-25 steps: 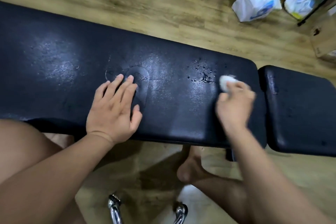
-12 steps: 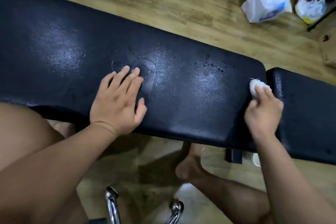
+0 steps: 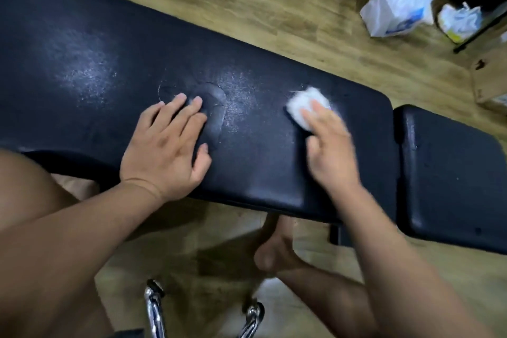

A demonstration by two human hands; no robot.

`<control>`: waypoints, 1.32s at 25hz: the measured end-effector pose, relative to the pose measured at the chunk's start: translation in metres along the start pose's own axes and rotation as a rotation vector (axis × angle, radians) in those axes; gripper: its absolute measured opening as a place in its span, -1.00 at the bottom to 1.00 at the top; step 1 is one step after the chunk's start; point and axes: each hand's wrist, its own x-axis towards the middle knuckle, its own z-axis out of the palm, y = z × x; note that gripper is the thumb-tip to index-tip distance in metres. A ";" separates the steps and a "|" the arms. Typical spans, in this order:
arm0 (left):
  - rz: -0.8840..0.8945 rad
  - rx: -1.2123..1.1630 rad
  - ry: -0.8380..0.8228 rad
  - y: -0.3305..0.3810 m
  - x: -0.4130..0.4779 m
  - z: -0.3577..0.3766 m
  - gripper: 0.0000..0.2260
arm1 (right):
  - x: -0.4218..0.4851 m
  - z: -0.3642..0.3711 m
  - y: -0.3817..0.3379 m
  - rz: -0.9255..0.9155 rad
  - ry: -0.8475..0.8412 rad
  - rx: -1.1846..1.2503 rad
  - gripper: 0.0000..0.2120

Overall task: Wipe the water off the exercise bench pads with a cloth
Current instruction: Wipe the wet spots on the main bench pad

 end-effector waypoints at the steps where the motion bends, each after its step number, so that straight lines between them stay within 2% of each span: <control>1: 0.004 -0.003 0.010 0.000 -0.001 0.002 -0.54 | -0.003 -0.021 0.036 0.145 0.036 -0.035 -0.39; 3: 0.012 0.000 0.029 0.000 0.000 0.004 -0.55 | 0.004 -0.048 0.072 0.579 0.145 -0.054 -0.43; 4: 0.014 0.003 0.032 -0.001 0.000 0.004 -0.56 | 0.015 -0.044 0.066 0.764 0.207 -0.017 -0.44; 5: 0.017 0.000 0.033 -0.001 0.000 0.004 -0.56 | 0.025 -0.035 0.048 0.813 0.254 0.029 -0.42; 7: 0.019 -0.011 0.028 -0.001 -0.002 0.004 -0.56 | 0.043 -0.002 -0.010 0.579 0.230 0.098 -0.43; 10: 0.010 0.005 0.016 0.001 -0.002 0.002 -0.55 | 0.057 0.041 -0.106 0.136 -0.040 0.065 -0.50; 12: 0.013 0.000 0.002 0.001 0.001 0.001 -0.56 | 0.065 0.039 -0.102 -0.131 -0.153 0.076 -0.49; 14: 0.013 -0.005 0.004 0.001 0.001 0.002 -0.57 | 0.057 0.013 -0.036 -0.065 -0.149 0.018 -0.47; 17: 0.010 0.004 0.020 -0.001 -0.002 0.004 -0.57 | 0.032 -0.048 0.064 0.371 -0.027 -0.164 -0.46; 19: 0.014 0.009 0.018 -0.002 0.000 0.005 -0.57 | 0.038 -0.059 0.080 0.647 0.064 -0.151 -0.52; 20: 0.018 0.009 0.014 -0.001 -0.001 0.005 -0.57 | 0.048 -0.052 0.068 0.702 0.100 -0.123 -0.53; 21: 0.018 0.011 0.008 0.000 -0.001 0.004 -0.56 | 0.060 -0.041 0.049 0.685 0.117 -0.114 -0.53; 23: 0.017 0.018 0.003 0.001 -0.002 0.002 -0.55 | 0.084 -0.011 -0.010 0.518 0.073 -0.114 -0.53; 27: -0.003 0.019 -0.011 0.002 0.000 -0.001 -0.53 | 0.101 0.057 -0.154 -0.114 -0.161 -0.106 -0.58; 29: -0.016 0.030 0.009 0.004 0.001 -0.002 -0.53 | 0.106 0.050 -0.151 -0.319 -0.287 -0.012 -0.58; 31: -0.003 0.028 0.014 0.005 0.003 -0.001 -0.54 | 0.099 0.029 -0.096 -0.216 -0.247 0.069 -0.55; 33: -0.002 0.015 0.005 0.003 0.002 0.001 -0.55 | 0.086 -0.001 -0.013 0.041 -0.135 0.037 -0.52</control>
